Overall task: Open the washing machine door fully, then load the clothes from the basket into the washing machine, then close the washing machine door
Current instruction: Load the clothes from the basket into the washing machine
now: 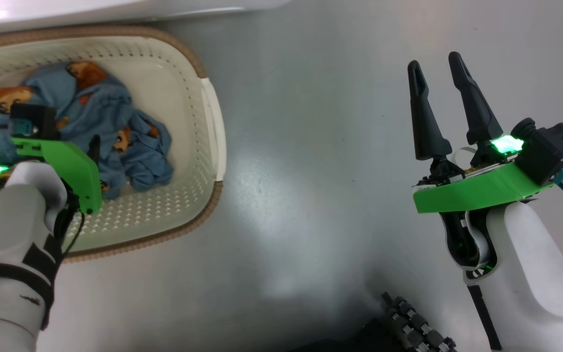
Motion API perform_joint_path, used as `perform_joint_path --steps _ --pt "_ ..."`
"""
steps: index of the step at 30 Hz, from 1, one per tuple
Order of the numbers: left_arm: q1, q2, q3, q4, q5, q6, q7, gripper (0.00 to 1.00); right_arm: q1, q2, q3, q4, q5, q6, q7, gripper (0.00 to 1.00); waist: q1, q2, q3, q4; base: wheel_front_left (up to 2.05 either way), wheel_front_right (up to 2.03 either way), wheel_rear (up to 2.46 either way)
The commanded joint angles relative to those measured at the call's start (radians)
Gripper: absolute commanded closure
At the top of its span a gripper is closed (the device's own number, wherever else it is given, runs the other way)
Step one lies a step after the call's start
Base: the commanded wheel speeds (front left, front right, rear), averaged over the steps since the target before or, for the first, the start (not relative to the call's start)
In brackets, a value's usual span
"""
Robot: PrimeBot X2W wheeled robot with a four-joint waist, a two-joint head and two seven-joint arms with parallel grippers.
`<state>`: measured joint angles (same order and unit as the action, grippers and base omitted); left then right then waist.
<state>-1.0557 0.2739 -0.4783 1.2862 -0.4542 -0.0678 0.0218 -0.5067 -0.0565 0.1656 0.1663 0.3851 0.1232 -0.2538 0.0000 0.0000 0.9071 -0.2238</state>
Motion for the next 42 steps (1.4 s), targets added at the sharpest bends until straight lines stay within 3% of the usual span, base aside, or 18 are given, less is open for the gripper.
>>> perform_joint_path --steps 1,16,22,23,24,35,42 --pt "0.001 0.045 0.004 -0.003 0.015 0.013 0.011 0.00 0.022 0.006 0.024 -0.027 0.017 0.008 -0.008 0.00 0.0000 0.0000 0.034 -0.026 0.00 0.00 0.00" --pt "-0.058 0.066 -0.088 0.004 0.081 0.053 0.178 0.00 0.004 0.006 0.034 -0.027 0.017 0.008 -0.008 0.00 0.0000 0.0000 0.077 -0.047 0.00 0.00 0.00" --pt "-0.069 0.084 -0.156 0.004 0.137 0.039 0.209 0.00 0.002 0.006 0.036 -0.024 0.016 0.008 -0.008 0.00 0.0000 0.0000 0.083 -0.056 0.00 0.00 0.00" --pt "-0.069 0.085 -0.155 0.004 0.135 0.035 0.199 0.31 0.002 0.006 0.037 -0.024 0.017 0.008 -0.008 0.00 0.0000 0.0000 0.082 -0.057 0.00 0.00 0.00" --pt "-0.069 0.086 -0.154 0.004 0.131 0.029 0.187 1.00 0.002 0.006 0.039 -0.023 0.018 0.008 -0.008 0.00 0.0000 0.0000 0.081 -0.058 0.00 0.00 0.00" --pt "-0.056 0.066 -0.158 0.004 0.104 -0.016 0.101 1.00 -0.003 0.006 0.039 -0.015 0.027 0.008 -0.008 0.00 0.0000 0.0000 0.051 -0.039 0.00 0.00 0.00" --pt "0.010 0.033 -0.139 0.004 0.058 -0.039 -0.019 1.00 -0.009 0.006 0.048 0.005 0.028 0.008 -0.008 0.00 0.0000 0.0000 -0.048 -0.015 0.00 0.00 0.00"
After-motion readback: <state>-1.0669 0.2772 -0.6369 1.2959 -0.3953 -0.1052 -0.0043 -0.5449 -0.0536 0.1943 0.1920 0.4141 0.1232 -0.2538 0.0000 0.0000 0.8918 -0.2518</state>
